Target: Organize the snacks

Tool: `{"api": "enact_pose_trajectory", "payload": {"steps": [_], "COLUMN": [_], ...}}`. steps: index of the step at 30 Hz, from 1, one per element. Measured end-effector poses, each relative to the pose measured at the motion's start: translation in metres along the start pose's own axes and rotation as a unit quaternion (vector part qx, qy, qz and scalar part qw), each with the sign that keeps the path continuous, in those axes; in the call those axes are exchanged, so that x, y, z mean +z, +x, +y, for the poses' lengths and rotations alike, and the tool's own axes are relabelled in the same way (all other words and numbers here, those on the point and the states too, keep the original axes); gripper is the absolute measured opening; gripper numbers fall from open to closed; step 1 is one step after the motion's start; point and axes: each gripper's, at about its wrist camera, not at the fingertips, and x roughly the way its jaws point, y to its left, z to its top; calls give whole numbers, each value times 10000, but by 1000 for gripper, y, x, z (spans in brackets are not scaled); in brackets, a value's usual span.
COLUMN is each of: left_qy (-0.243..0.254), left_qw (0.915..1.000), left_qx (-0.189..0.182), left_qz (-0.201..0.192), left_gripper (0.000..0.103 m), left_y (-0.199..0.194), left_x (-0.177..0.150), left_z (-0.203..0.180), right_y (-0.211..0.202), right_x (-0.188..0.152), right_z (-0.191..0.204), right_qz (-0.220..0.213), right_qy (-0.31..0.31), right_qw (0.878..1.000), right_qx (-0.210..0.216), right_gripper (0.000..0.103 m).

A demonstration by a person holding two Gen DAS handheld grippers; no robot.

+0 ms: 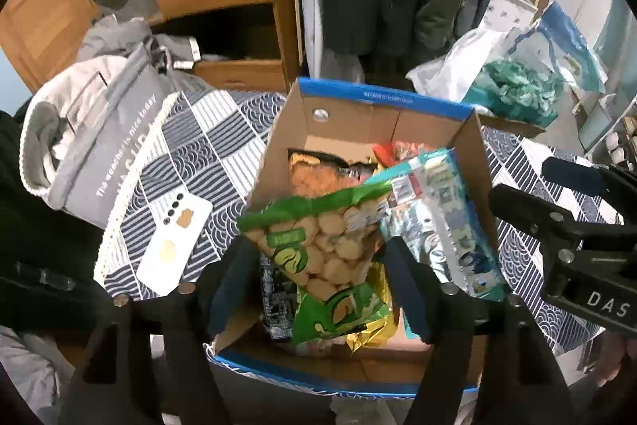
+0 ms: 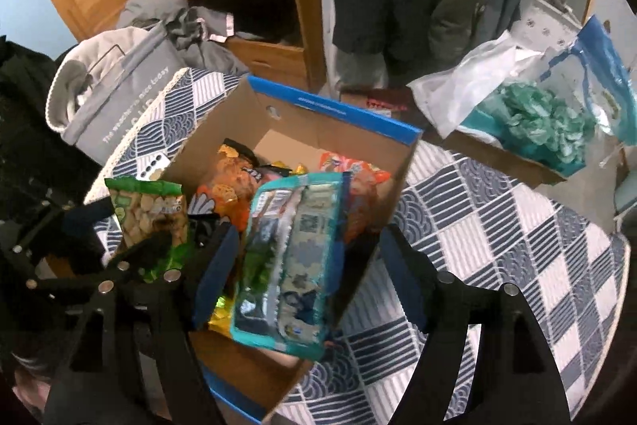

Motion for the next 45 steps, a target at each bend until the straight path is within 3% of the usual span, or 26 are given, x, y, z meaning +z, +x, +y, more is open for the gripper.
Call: {"api": "enact_pose_trajectory", "payload": {"steps": [11, 19, 21, 45], "left_qy": [310, 254, 198, 334], "left_qw": [9978, 9966, 9963, 9950], "left_qx": [262, 210, 155, 111], "left_qz": [-517, -758, -816, -939], "left_gripper": [78, 82, 88, 89], "left_y": [-28, -48, -52, -63], "left_x": [3, 3, 3, 2], "left_z": [-17, -21, -22, -44], "right_y": [-46, -74, -78, -85], "right_x": [-11, -19, -23, -47], "right_z": [-18, -27, -27, -47], "right_qz": [-589, -962, -1029, -999], "right_qy": [-52, -6, -30, 33], "right_qw": [9975, 9943, 9937, 9940], "right_qx": [-381, -462, -446, -447], "right_gripper": [81, 82, 83, 83]}}
